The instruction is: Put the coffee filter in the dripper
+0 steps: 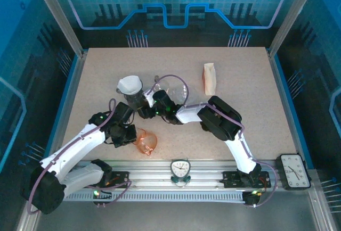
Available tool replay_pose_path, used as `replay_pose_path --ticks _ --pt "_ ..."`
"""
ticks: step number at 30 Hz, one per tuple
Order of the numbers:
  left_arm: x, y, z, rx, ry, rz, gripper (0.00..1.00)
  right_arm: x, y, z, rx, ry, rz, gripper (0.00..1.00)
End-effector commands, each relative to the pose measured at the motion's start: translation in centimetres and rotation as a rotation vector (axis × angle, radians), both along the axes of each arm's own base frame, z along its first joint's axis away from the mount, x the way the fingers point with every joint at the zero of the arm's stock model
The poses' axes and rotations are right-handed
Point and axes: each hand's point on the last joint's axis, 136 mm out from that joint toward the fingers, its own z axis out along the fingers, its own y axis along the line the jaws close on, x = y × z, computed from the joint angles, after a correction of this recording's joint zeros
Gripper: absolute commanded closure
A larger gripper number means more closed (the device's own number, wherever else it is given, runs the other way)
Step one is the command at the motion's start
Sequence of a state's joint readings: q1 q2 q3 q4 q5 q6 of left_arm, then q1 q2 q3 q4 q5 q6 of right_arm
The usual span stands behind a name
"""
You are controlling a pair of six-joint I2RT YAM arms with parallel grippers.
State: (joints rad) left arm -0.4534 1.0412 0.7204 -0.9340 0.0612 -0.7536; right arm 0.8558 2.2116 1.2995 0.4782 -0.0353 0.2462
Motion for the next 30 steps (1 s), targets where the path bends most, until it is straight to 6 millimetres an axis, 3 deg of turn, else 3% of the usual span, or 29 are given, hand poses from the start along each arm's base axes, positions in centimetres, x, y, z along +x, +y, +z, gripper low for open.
replay_pose_path --ticks 1,11,16,19,23,30 --pt "0.6 -0.6 0.2 -0.035 -0.002 0.007 1.00 0.3 -0.2 0.2 0.014 0.021 0.007 0.35" --pt "1.6 -0.9 0.4 -0.027 -0.025 -0.019 1.00 -3.3 -4.2 2.0 0.045 0.032 -0.030 0.33" --pt "2.5 -1.0 0.8 -0.014 -0.050 -0.030 1.00 -5.4 -6.9 4.1 0.064 0.019 -0.072 0.33" --pt "3.3 -1.7 1.4 0.010 -0.092 -0.067 1.00 -7.3 -9.4 4.7 0.055 0.038 -0.112 0.33" --pt "4.6 -4.3 2.2 0.048 -0.149 -0.156 1.00 -9.5 -13.3 6.5 0.009 0.019 -0.189 0.33" --pt "6.1 -10.4 2.1 0.075 -0.168 -0.328 1.00 -11.5 -22.4 9.5 -0.114 -0.037 -0.409 0.32"
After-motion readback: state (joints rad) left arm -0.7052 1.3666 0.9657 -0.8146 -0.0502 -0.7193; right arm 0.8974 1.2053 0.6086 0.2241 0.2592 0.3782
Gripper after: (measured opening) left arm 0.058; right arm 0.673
